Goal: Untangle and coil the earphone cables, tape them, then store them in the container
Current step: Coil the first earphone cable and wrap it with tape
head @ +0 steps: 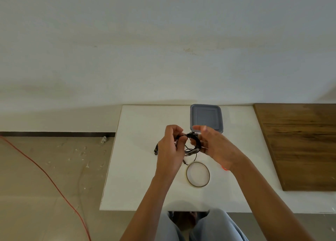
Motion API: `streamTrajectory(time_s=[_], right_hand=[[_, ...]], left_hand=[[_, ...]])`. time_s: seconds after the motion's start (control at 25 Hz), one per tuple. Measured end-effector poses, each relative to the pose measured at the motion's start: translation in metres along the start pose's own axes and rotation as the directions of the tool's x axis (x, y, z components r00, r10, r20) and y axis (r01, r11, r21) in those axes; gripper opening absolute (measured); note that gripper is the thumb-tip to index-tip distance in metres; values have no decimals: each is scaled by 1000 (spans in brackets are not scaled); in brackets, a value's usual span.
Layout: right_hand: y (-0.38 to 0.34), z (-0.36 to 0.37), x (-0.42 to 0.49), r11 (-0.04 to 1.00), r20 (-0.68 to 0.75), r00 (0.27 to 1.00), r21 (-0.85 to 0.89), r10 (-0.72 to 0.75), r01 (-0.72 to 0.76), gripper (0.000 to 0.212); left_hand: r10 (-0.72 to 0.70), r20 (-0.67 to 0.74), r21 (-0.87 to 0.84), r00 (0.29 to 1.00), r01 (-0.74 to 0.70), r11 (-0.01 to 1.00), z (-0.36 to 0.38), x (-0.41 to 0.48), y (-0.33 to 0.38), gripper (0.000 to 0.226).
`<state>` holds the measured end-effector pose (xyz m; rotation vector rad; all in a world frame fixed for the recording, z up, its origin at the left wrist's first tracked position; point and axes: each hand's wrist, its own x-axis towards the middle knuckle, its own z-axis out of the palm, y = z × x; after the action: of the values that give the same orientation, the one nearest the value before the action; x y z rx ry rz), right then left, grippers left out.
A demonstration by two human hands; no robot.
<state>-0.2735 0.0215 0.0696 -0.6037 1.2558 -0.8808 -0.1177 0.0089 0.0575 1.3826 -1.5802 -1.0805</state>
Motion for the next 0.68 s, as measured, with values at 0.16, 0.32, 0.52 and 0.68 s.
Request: streamTrajectory(time_s=[0.16,0.32,0.52,0.68], right_hand=[[13,4,-4,897,-77,946,-351,-315,270,31],[18,1,-1,796,-131,866,-478,-482,371,25],[25,-1,4,521,24,744,-700,-668,489,23],[27,-8,3,269,245,653,-767,-716,583,20]], left_hand=[[-392,121,-224,912,410,884,-2,4,1,12],[-516,373,-361,771,633,685,-10,6,1,8],[-542,493,-422,681,732,535,-15,9,0,8],[-544,494,-429,678,735,525,-16,9,-7,6]])
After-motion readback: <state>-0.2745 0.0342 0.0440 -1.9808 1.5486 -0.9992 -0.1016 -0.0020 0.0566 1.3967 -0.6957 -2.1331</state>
